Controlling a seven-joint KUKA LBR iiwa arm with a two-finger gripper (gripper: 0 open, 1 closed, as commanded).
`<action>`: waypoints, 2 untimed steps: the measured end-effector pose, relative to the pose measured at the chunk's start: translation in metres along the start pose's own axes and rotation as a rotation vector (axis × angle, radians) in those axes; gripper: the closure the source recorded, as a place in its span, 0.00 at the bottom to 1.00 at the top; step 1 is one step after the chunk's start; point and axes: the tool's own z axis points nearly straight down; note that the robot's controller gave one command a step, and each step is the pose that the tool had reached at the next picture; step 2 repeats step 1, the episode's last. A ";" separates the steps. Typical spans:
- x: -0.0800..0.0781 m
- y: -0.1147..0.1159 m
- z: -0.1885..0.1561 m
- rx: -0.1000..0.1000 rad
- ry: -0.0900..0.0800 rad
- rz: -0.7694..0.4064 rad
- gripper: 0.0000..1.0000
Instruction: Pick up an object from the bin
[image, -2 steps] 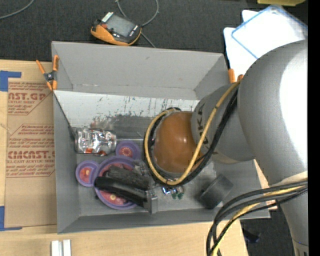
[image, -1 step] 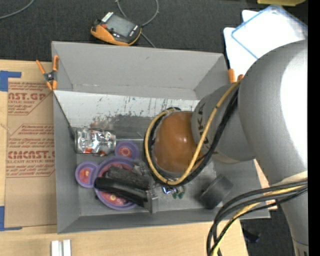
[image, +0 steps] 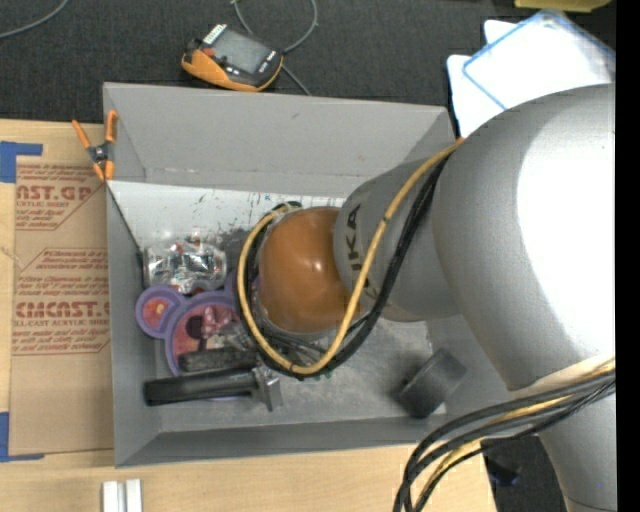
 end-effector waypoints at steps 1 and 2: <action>0.000 0.000 0.000 0.000 0.000 0.000 1.00; 0.000 0.000 0.000 0.000 0.000 0.000 1.00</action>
Offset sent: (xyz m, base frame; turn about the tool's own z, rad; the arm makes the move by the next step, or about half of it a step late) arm -0.0082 -0.0017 0.0946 0.0051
